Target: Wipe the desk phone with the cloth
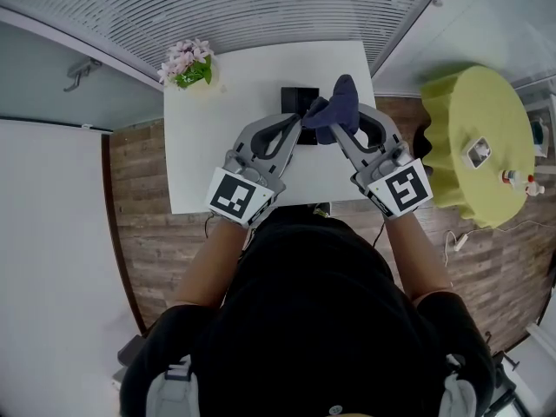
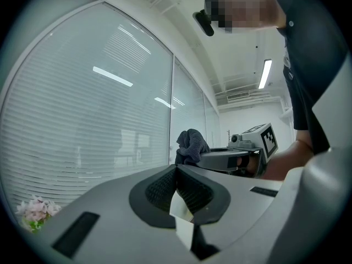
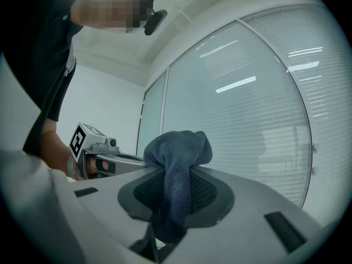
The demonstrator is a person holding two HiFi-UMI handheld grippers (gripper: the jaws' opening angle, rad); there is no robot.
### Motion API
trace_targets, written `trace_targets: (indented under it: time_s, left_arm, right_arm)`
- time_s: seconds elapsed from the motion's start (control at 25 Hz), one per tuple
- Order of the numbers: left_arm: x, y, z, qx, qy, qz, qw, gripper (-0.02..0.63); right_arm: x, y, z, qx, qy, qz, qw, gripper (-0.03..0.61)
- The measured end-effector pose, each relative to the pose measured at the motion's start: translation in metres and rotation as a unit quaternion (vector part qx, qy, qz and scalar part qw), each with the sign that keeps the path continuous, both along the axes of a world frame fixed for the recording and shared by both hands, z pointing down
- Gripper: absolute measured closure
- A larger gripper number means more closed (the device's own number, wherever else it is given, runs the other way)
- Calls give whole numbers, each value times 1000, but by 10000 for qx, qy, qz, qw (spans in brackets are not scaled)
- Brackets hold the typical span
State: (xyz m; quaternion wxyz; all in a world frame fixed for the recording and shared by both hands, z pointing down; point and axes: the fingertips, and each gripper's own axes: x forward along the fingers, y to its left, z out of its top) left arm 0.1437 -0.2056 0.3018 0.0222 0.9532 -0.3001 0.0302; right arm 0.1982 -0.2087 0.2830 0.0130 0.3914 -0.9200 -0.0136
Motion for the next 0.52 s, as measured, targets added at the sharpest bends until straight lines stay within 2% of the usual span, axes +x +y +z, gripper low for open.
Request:
trace_targets:
  time_s: [0.52]
  left_arm:
    - [5, -4, 1, 2, -51, 8, 10000, 604]
  right_arm:
    - [5, -5, -1, 30, -30, 5, 10000, 472]
